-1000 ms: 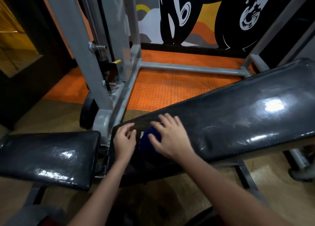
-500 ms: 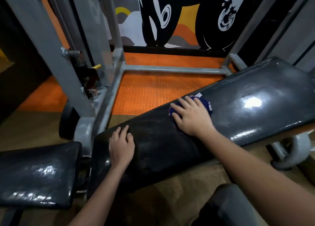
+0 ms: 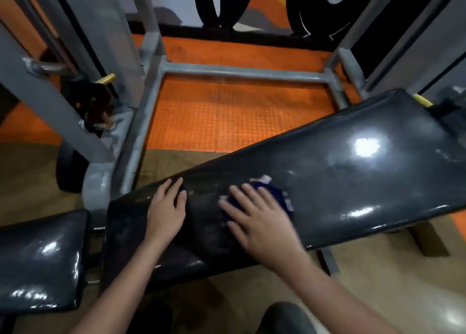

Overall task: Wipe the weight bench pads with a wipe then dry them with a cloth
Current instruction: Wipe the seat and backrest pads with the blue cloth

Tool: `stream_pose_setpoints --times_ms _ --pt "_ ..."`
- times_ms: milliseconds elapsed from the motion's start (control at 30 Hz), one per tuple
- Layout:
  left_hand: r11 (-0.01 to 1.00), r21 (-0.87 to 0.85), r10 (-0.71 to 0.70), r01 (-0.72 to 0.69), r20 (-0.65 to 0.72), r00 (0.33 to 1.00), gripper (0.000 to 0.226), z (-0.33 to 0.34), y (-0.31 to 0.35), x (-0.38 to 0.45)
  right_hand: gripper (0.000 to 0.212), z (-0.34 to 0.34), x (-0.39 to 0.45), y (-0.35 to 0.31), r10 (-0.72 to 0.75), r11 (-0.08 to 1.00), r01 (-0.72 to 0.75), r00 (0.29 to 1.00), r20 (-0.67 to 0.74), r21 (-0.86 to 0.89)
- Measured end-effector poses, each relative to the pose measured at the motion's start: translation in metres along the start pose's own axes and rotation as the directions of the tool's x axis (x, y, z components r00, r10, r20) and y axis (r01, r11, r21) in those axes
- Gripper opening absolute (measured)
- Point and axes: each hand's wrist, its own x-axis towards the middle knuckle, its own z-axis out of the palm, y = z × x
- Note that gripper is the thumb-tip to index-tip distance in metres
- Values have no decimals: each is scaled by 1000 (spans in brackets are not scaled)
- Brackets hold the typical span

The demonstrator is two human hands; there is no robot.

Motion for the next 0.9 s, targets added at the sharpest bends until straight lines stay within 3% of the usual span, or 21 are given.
stream_pose_setpoints --times_ms 167,300,400,467,533,600,700,767,833,900 --pt "973 127 -211 194 132 969 61 -1 42 -4 44 -60 30 141 275 947 -286 957 -96 -143" --pt "976 91 -204 196 99 974 57 22 91 13 34 -45 110 137 392 906 -407 911 -132 -115" --pt "946 113 -306 303 1 952 53 42 111 16 36 -19 111 72 313 949 -314 948 -55 -2" --pt "944 124 -302 306 -47 952 51 46 110 10 48 -14 71 38 117 991 -120 992 57 62" --pt "950 125 -285 287 -38 958 50 47 109 8 52 -27 20 49 -29 998 24 996 90 55" --pt "947 116 -303 301 1 953 51 45 110 11 50 -52 -12 94 -34 998 33 999 30 47" --pt "941 129 -324 313 75 943 54 41 111 17 47 -87 -9 176 131 990 -134 990 -48 -53" --pt "936 131 -344 327 129 930 57 37 111 20 43 -90 27 202 311 940 -324 943 -122 -105" --pt "935 125 -348 331 163 923 60 34 110 22 36 -78 73 195 457 871 -478 873 -171 -112" --pt "940 114 -337 321 182 924 62 32 107 22 30 -62 106 162 460 875 -476 875 -154 -93"
